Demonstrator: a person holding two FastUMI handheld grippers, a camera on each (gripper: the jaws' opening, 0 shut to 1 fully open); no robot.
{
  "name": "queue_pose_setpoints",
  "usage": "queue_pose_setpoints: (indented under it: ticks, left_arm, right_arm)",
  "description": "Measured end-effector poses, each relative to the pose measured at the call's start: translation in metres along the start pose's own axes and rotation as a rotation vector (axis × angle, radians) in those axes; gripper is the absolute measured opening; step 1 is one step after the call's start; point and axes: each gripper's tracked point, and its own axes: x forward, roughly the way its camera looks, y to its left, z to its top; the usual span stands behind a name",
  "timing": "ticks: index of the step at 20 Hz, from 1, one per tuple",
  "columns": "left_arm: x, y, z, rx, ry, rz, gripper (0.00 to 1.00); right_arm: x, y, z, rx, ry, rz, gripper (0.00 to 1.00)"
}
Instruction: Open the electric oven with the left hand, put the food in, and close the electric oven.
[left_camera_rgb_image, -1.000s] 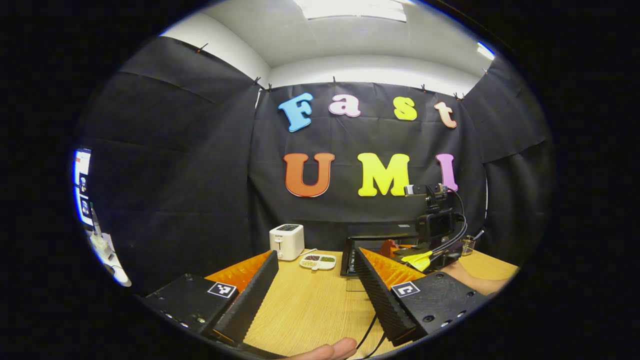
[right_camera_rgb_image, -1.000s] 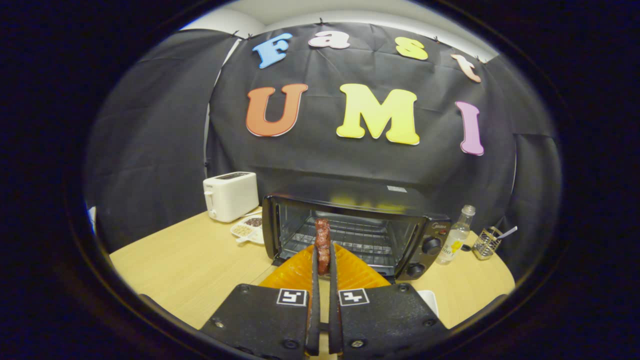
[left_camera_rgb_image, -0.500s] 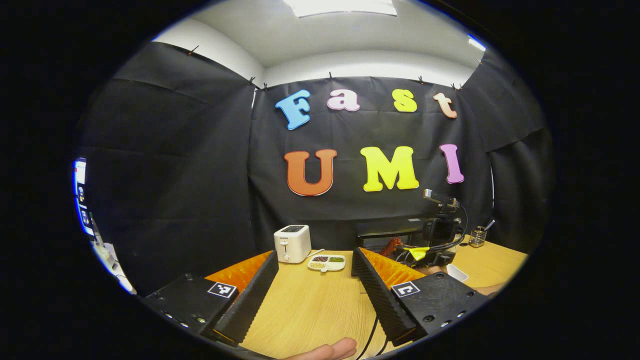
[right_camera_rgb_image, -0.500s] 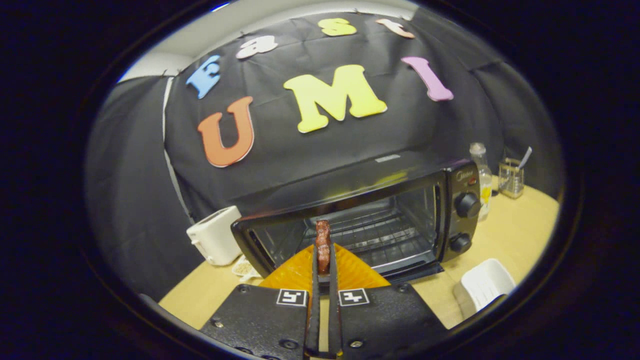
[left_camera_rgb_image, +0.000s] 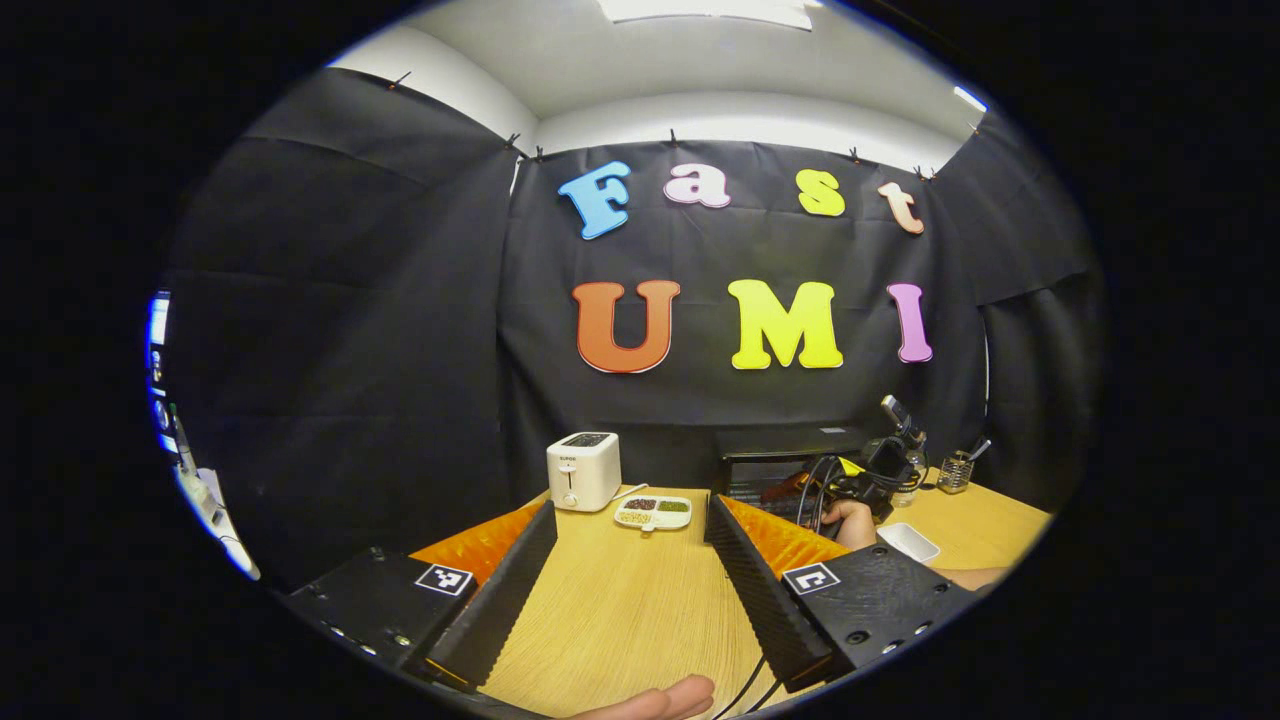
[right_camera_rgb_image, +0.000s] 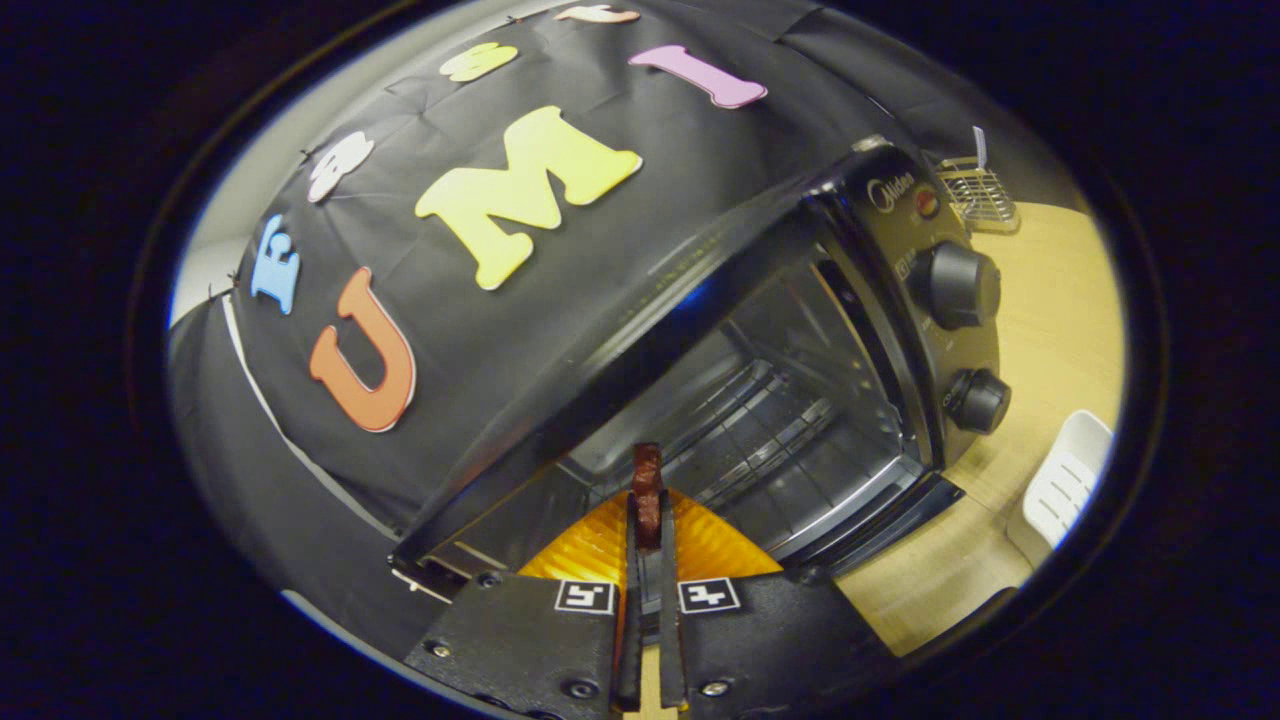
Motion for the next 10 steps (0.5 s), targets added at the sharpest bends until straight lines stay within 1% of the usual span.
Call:
queue_pose_setpoints:
  ticks: [1, 3, 5, 7, 10]
  left_arm:
    - [-0.001, 0.000, -0.005, 0.005, 0.010, -0.004, 0.97]
    - [-0.002, -0.002, -0.008, 0.016, 0.014, -0.015, 0.97]
    - [-0.003, -0.003, -0.010, 0.018, 0.017, -0.021, 0.96]
    - [-0.004, -0.001, -0.010, 0.021, 0.015, -0.024, 0.96]
    - [-0.004, 0.005, -0.018, 0.014, 0.035, -0.013, 0.97]
  right_arm:
    - [0.003, -0.002, 0.001, 0.000, -0.003, 0.006, 0.10]
    - [0.003, -0.004, -0.003, -0.028, 0.011, -0.008, 0.11]
    - [0.004, -0.016, -0.003, -0.074, 0.012, -0.066, 0.15]
    - [0.003, -0.017, -0.007, -0.109, 0.032, -0.083, 0.18]
    - [0.000, -0.023, -0.006, -0.227, 0.021, -0.140, 0.21]
